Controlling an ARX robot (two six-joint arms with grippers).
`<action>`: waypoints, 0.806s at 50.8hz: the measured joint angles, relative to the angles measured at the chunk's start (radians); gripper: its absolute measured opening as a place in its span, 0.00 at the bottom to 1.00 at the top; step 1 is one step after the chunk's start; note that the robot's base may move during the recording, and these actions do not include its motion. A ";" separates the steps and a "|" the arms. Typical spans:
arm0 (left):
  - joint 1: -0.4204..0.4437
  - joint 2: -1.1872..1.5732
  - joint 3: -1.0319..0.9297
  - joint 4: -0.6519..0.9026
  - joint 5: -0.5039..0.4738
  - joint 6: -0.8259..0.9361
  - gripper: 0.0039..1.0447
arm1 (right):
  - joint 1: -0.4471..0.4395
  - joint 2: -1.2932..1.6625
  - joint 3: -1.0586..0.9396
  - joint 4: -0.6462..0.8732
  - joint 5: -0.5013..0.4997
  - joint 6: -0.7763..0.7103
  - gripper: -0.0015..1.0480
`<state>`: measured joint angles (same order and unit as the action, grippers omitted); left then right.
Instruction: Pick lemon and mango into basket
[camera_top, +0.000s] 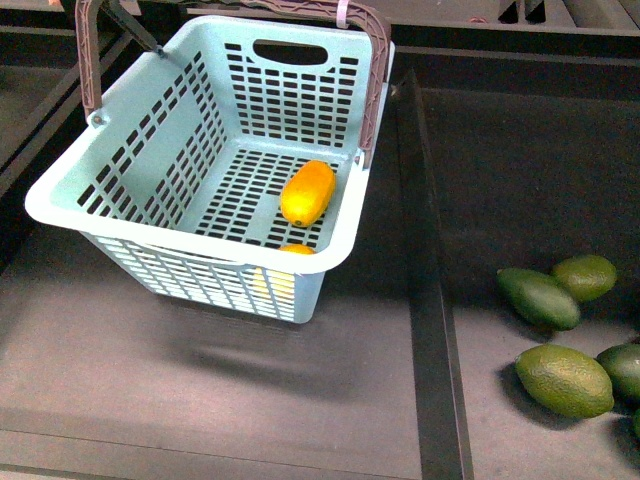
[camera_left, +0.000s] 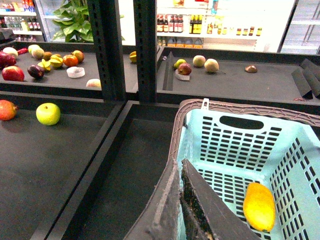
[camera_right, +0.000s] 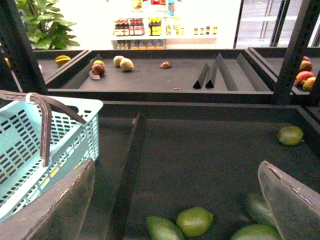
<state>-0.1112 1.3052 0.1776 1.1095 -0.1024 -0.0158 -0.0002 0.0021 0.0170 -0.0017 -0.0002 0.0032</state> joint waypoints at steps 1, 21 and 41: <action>0.005 -0.026 -0.012 -0.011 0.003 0.000 0.03 | 0.000 0.000 0.000 0.000 0.000 0.000 0.92; 0.107 -0.447 -0.141 -0.299 0.102 0.005 0.03 | 0.000 0.000 0.000 0.000 0.000 0.000 0.92; 0.107 -0.834 -0.162 -0.642 0.102 0.005 0.03 | 0.000 0.000 0.000 0.000 0.000 0.000 0.92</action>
<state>-0.0044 0.4709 0.0154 0.4671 -0.0002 -0.0113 -0.0002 0.0021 0.0170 -0.0017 -0.0002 0.0032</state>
